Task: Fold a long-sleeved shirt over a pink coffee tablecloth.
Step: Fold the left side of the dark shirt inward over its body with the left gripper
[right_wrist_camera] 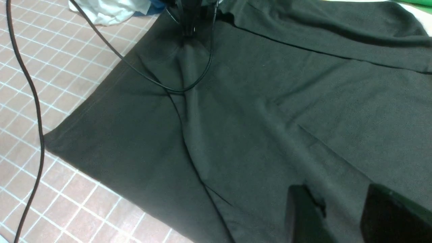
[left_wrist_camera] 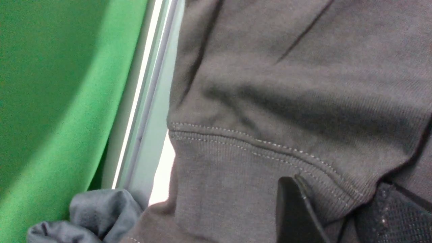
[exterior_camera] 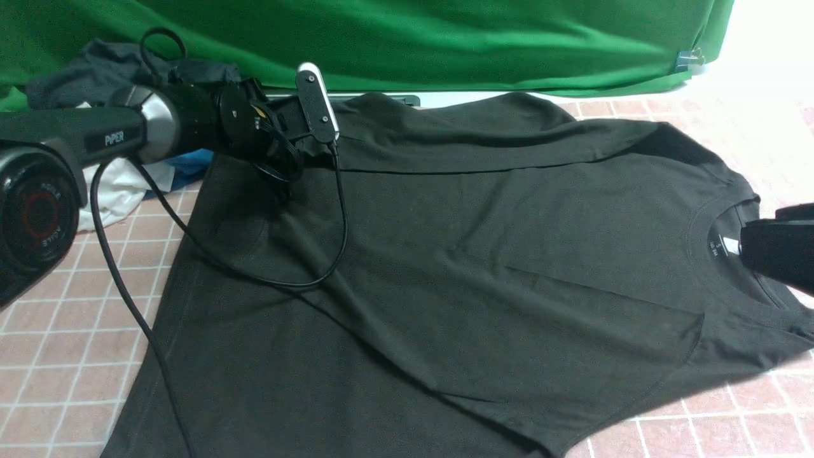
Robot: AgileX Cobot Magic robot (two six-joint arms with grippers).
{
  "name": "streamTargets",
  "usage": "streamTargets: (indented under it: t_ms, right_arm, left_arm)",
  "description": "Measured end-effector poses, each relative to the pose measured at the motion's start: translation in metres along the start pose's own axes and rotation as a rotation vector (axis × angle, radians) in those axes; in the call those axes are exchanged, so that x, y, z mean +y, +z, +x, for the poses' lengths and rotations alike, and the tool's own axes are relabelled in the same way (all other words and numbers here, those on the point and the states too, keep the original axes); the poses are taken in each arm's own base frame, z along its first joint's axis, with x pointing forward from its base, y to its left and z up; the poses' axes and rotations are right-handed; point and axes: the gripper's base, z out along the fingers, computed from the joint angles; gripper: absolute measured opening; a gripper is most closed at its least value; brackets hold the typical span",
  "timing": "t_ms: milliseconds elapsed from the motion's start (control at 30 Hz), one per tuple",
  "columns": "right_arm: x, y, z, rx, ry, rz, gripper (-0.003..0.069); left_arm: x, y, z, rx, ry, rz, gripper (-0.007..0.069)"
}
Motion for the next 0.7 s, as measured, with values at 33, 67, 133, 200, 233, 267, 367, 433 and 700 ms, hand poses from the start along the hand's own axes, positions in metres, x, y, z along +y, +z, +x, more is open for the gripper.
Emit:
streamTargets:
  t_ms: [33,67,133,200,233,267,367,433,700]
  right_arm:
    - [0.0,0.0,0.0,0.0,0.0,0.0,0.0239]
    - [0.0,0.0,0.0,0.0,0.0,0.0,0.0239]
    - [0.0,0.0,0.0,0.0,0.0,0.0,0.0239]
    - [0.0,0.0,0.0,-0.001,0.0,0.0,0.0239]
    - [0.0,0.0,0.0,-0.001,0.001,0.0,0.0239]
    - [0.0,0.0,0.0,-0.001,0.001,0.0,0.0239]
    - [0.0,0.0,0.0,-0.002,0.001,-0.001,0.0239]
    - [0.0,0.0,0.0,-0.001,0.003,-0.003,0.0239]
    - [0.0,0.0,0.0,-0.002,0.003,-0.004,0.0239]
  left_arm:
    - [0.0,0.0,0.0,-0.001,0.0,-0.004,0.0276]
    - [0.001,0.0,0.0,-0.002,-0.004,-0.009,0.0257]
    - [0.0,0.001,0.0,-0.002,-0.007,-0.01,0.0234]
    - [0.0,0.001,0.0,-0.002,-0.008,-0.009,0.019]
    - [-0.001,0.002,0.001,-0.001,-0.011,-0.007,0.0132]
    - [-0.001,0.002,0.001,-0.001,-0.012,-0.006,0.0084]
    - [-0.001,0.002,0.001,0.001,-0.017,0.0,0.0043]
    - [0.001,-0.005,-0.001,0.006,-0.043,0.025,0.0039]
    - [0.02,-0.054,-0.013,0.012,-0.043,0.086,0.0039]
